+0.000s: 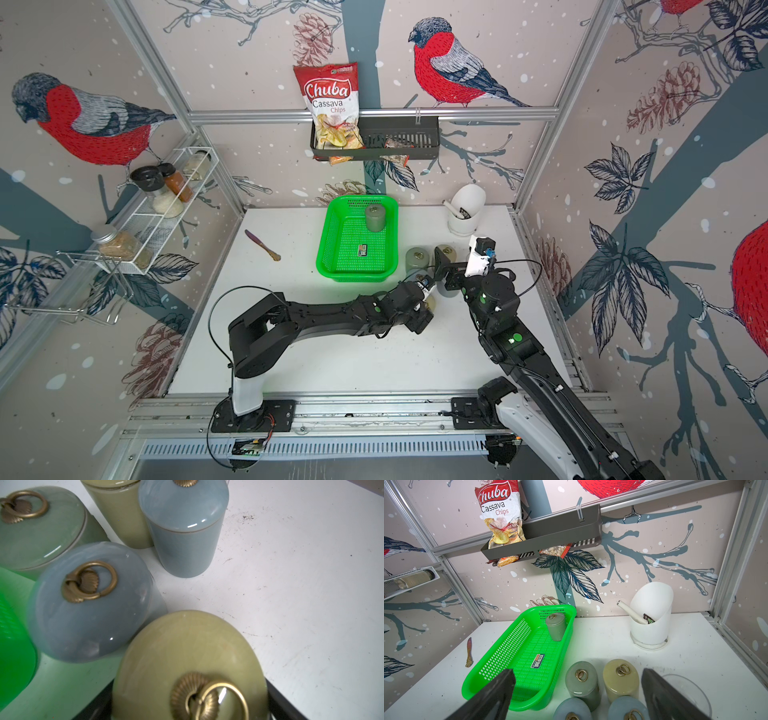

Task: Take the tea canister out of the basket
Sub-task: Place the tea canister at the center of the board.

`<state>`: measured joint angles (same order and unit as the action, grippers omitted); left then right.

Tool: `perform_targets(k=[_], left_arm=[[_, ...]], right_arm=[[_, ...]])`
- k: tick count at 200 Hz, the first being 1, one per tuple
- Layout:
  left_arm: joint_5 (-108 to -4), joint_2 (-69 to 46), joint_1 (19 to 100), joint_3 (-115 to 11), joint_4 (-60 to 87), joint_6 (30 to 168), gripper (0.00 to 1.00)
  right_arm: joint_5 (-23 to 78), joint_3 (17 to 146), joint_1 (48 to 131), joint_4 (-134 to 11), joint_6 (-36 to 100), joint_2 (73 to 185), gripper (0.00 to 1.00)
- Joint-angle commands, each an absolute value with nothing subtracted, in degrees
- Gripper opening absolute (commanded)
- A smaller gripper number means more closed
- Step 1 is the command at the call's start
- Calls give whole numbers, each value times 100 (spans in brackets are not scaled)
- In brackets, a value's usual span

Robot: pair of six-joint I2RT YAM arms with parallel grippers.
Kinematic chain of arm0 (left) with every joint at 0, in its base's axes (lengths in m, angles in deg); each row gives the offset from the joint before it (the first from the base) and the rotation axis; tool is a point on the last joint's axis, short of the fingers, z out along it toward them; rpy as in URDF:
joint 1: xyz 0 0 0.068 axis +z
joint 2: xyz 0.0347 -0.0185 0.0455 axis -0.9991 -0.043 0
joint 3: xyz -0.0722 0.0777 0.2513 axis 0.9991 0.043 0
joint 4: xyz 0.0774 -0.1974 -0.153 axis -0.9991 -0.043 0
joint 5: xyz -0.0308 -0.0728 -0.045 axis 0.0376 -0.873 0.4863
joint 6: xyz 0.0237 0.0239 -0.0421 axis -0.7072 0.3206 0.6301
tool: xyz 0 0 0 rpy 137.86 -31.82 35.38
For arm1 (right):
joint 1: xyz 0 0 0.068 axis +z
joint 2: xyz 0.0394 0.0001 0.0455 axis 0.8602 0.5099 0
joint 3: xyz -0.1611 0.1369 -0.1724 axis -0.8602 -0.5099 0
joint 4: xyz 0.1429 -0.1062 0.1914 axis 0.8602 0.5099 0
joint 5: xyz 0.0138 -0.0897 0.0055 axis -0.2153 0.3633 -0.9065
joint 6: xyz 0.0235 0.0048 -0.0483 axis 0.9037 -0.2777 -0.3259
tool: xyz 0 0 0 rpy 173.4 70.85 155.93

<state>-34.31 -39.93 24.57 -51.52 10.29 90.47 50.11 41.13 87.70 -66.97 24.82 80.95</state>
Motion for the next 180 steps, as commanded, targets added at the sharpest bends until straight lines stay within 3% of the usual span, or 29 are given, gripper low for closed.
perform_targets(k=[1,33,59,137,180], left_arm=[[-3288,-3997,2430,-5222,1158,9007,24],[-3252,-3955,2434,-5251,1093,9016,50],[-3199,-3935,2434,-5303,991,9005,63],[-3207,-3876,2425,-5338,931,8998,81],[-3260,-3881,2425,-5350,943,9015,86]], right_arm=[[4988,4137,8765,-6770,2488,8085,100],[4983,4136,8764,-6766,2502,8087,100],[4967,4134,8771,-6770,2502,8078,100],[4951,4121,8765,-6752,2515,8067,100],[4915,4120,8772,-6761,2535,8075,100]])
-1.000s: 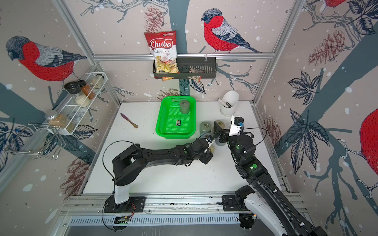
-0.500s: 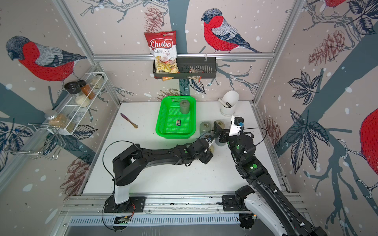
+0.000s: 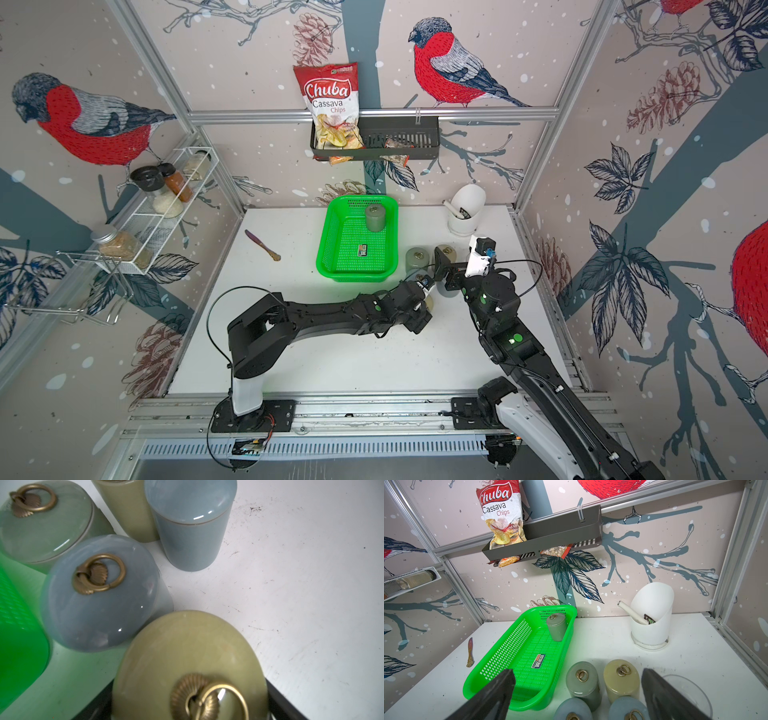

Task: Take the tea canister out of the basket
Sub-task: Place the tea canister at the center of the board.

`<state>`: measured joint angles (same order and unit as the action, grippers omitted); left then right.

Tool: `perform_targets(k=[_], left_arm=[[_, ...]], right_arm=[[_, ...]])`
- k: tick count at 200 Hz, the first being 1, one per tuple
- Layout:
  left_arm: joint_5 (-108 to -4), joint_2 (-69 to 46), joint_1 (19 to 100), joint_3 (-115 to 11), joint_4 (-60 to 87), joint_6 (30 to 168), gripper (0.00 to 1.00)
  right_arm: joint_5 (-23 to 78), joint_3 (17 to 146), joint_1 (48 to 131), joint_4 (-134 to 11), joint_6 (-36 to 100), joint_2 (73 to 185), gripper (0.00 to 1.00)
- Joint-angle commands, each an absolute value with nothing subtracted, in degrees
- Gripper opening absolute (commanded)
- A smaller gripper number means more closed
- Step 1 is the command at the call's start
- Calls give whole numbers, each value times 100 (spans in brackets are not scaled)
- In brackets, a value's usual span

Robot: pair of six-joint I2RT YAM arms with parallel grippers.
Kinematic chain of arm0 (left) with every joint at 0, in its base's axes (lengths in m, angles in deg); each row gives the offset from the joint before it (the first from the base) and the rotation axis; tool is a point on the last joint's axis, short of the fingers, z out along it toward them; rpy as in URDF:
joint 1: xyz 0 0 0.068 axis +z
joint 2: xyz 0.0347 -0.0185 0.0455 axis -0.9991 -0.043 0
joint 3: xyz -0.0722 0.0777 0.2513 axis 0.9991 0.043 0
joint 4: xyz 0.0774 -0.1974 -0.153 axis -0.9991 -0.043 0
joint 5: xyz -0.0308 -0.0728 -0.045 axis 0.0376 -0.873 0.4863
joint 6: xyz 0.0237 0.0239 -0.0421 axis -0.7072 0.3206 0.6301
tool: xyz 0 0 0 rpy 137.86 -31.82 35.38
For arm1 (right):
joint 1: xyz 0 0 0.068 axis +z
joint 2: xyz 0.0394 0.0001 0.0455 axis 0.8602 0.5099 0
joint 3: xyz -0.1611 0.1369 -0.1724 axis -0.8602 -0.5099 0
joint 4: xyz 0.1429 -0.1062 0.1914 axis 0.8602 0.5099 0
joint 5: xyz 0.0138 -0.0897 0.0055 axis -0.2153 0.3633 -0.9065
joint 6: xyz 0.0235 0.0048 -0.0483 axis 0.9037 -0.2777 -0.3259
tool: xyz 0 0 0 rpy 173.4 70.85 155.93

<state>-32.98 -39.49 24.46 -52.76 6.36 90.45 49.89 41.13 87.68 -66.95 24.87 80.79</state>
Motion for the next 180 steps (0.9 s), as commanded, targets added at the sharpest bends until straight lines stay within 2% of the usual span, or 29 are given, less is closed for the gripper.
perform_targets(k=[1,20,31,38,180], left_arm=[[-3260,-3882,2425,-5352,944,9015,86],[-3260,-3866,2425,-5349,953,9038,88],[-3286,-3856,2425,-5349,962,9042,95],[-3295,-3843,2425,-5362,962,9046,96],[-3490,-3083,2425,-5285,747,9033,96]], right_arm=[[4915,4120,8768,-6761,2536,8075,100],[4902,4111,8765,-6770,2545,8080,100],[4902,4111,8764,-6770,2537,8076,100],[4897,4111,8772,-6769,2535,8084,100],[4906,4120,8768,-6822,2512,8102,100]])
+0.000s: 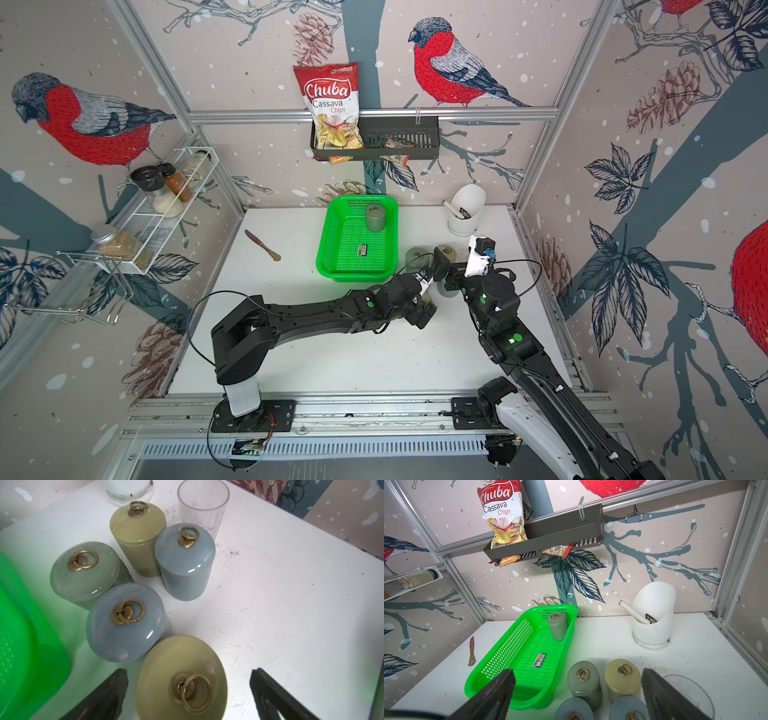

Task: Take the tea canister out of the basket
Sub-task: Place the tea canister at the center of the board.

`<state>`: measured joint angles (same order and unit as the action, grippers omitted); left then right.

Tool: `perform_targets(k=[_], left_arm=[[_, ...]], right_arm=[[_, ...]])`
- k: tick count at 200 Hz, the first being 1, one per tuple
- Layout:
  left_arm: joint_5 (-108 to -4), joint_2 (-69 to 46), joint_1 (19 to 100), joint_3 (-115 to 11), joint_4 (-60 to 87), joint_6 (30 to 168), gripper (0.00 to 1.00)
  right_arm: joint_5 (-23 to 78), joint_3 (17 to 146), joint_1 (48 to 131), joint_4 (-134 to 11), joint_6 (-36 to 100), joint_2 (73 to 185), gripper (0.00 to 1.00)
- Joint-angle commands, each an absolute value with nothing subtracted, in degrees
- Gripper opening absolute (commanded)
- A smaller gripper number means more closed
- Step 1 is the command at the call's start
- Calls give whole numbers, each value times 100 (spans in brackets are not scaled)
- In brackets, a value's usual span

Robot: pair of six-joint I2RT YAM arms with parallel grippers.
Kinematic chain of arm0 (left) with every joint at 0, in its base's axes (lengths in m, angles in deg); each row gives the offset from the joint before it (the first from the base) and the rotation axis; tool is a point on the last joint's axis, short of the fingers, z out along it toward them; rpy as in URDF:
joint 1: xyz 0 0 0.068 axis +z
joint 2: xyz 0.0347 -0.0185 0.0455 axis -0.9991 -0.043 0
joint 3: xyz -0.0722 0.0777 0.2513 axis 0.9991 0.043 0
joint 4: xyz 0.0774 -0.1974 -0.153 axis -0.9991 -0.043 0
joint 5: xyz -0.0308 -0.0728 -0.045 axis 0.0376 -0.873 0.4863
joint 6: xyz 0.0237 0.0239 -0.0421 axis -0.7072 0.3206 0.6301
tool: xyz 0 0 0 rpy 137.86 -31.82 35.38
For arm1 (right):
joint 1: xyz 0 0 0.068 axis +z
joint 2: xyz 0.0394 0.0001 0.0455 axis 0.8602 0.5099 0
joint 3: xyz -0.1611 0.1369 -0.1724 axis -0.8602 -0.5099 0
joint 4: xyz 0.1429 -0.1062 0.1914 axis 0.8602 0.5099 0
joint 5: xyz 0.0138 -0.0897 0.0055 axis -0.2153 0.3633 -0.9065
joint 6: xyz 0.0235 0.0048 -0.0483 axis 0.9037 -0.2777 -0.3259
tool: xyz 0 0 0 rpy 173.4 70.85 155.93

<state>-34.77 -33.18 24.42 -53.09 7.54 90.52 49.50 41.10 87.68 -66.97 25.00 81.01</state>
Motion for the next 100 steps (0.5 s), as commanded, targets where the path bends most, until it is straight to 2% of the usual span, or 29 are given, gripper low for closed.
perform_targets(k=[1,26,64,100], left_arm=[[-3489,-3065,2425,-5280,745,9033,96],[-3380,-2659,2425,-5143,794,9016,96],[-2550,-2071,2468,-4875,765,8827,95],[-2617,-1443,2834,-4638,798,8855,95]], right_arm=[[4906,4120,8766,-6822,2512,8102,100],[4955,4095,8765,-6874,2515,8074,100],[4993,4058,8753,-6970,2564,8038,100],[4946,4058,8742,-7013,2578,8109,100]])
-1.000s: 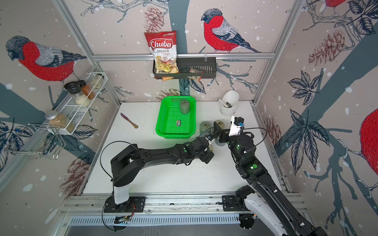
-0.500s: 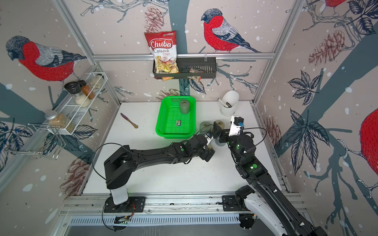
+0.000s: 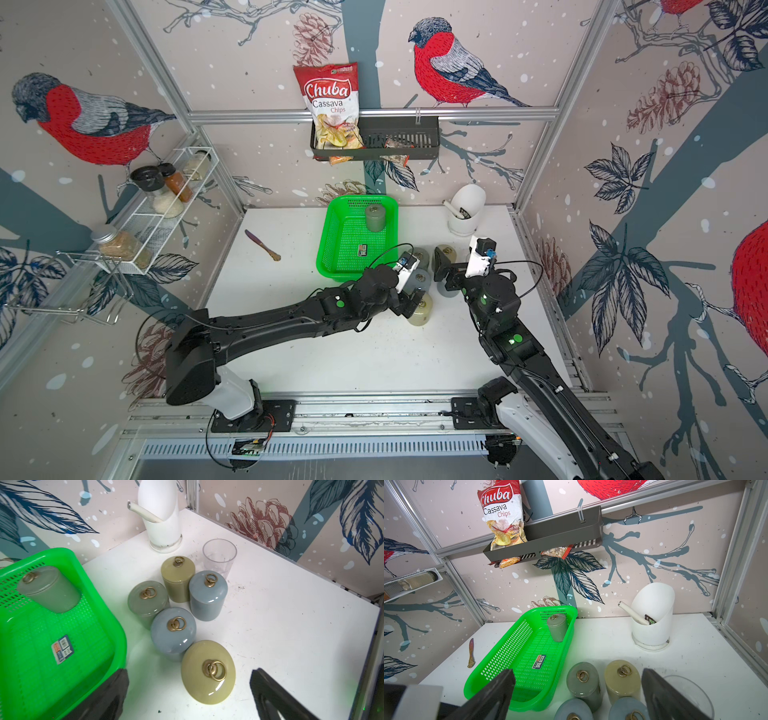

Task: Take the tea canister out of the basket
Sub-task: Place the tea canister at the center of the board, then pick up the tea canister from the basket.

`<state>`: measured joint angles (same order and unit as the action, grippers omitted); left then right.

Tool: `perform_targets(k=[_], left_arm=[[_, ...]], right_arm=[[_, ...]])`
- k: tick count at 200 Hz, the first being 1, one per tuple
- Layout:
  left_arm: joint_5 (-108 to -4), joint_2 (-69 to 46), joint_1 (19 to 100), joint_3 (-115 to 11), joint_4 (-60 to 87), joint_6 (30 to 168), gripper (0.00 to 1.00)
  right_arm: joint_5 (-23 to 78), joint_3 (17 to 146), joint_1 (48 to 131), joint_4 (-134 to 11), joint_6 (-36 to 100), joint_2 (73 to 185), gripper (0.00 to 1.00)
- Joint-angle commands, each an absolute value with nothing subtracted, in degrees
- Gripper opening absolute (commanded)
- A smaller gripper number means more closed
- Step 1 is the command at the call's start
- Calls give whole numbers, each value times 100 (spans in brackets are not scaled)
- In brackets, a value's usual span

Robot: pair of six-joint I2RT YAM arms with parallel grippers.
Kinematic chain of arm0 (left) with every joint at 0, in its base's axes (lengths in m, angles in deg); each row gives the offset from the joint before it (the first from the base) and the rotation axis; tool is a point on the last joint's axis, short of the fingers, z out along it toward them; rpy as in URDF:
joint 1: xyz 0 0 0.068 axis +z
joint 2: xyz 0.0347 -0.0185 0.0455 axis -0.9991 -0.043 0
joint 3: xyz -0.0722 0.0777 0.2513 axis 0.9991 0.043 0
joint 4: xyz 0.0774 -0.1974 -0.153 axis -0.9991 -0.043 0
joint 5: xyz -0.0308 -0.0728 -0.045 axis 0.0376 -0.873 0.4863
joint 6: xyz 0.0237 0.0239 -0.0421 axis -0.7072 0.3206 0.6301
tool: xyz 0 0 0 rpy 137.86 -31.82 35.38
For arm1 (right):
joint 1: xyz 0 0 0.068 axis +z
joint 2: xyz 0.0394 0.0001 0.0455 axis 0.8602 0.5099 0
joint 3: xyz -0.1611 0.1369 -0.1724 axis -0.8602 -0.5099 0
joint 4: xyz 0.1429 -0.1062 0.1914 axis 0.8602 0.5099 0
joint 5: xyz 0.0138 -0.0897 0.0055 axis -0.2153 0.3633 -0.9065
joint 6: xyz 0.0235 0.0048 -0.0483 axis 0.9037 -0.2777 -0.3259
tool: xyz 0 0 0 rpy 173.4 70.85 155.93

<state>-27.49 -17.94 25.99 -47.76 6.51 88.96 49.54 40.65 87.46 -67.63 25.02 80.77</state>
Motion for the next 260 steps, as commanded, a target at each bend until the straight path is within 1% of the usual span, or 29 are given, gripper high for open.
perform_targets(k=[1,17,26,53,89,112,157,184,200,223,260], left_arm=[[-2627,-1424,2858,-4631,805,8860,95],[-2671,-1140,3246,-4429,968,9024,95],[-2892,-1015,3515,-4348,1082,9033,95],[-3351,-963,4298,-4542,1077,8908,95],[-3978,-1549,5136,-5208,925,8740,95],[-4605,-2136,5594,-5724,847,8743,95],[-5151,-3550,6085,-7441,125,8515,95],[-5454,-4431,6349,-8467,-301,8560,95],[-5575,-5075,6428,-9426,-867,8496,96],[-5306,-5937,6433,-10778,-1484,8353,96],[-5071,-6717,6501,-11725,-1517,8316,96]], right_arm=[[4944,4058,8740,-7015,2580,8110,100],[4901,4049,8744,-7050,2593,8137,100],[4886,4041,8738,-7052,2600,8148,100],[4858,4014,8729,-7075,2623,8166,100],[4819,3949,8730,-7141,2652,8245,100],[4826,3879,8728,-7229,2644,8302,100],[4729,3771,8614,-7372,2681,8462,100],[4344,3707,8384,-7521,2872,8513,100],[4159,3706,8262,-7583,2924,8562,100],[4065,3722,8141,-7628,2896,8676,100],[3951,3685,7974,-7710,2903,8809,100]])
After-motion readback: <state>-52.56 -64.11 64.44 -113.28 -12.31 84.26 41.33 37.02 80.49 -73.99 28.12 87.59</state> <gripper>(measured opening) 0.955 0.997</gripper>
